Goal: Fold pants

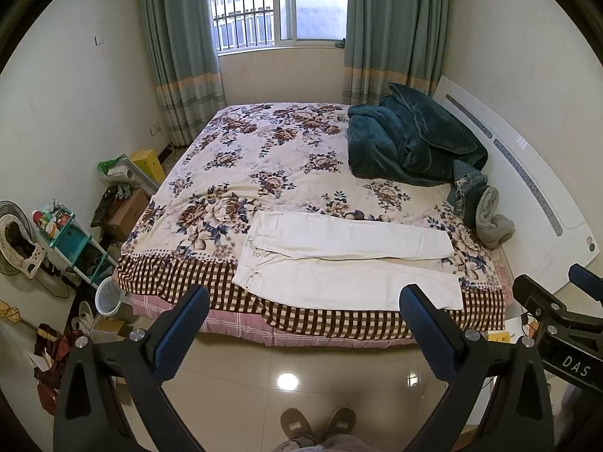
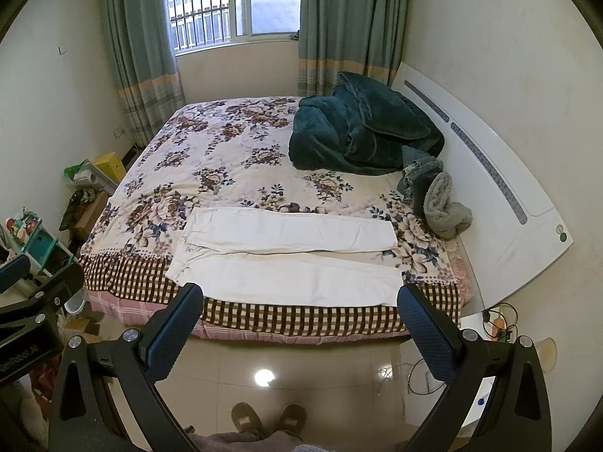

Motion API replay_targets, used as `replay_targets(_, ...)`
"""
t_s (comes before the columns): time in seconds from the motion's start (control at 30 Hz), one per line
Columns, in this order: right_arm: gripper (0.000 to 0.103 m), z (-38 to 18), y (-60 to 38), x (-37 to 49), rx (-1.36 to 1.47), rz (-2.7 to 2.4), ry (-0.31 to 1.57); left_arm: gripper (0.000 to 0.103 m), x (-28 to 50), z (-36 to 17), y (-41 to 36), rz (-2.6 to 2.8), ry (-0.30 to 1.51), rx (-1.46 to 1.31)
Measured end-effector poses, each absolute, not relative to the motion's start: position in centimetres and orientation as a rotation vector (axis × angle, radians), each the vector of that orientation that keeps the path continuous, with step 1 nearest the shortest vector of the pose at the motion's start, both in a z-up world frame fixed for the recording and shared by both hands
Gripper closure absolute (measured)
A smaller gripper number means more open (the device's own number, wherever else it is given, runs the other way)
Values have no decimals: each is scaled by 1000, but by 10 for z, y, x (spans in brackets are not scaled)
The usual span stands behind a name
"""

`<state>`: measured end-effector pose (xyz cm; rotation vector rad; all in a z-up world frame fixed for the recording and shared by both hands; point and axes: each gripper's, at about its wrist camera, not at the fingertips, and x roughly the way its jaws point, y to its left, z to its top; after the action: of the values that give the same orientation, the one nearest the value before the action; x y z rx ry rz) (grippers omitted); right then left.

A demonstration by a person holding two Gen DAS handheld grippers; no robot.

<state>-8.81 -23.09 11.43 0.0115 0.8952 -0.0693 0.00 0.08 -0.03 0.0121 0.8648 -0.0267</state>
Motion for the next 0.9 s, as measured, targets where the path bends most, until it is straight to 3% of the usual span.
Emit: replay_targets(0.9,0,122,-225,-85,17,-68,888,0,10,6,-4,-26,859,17)
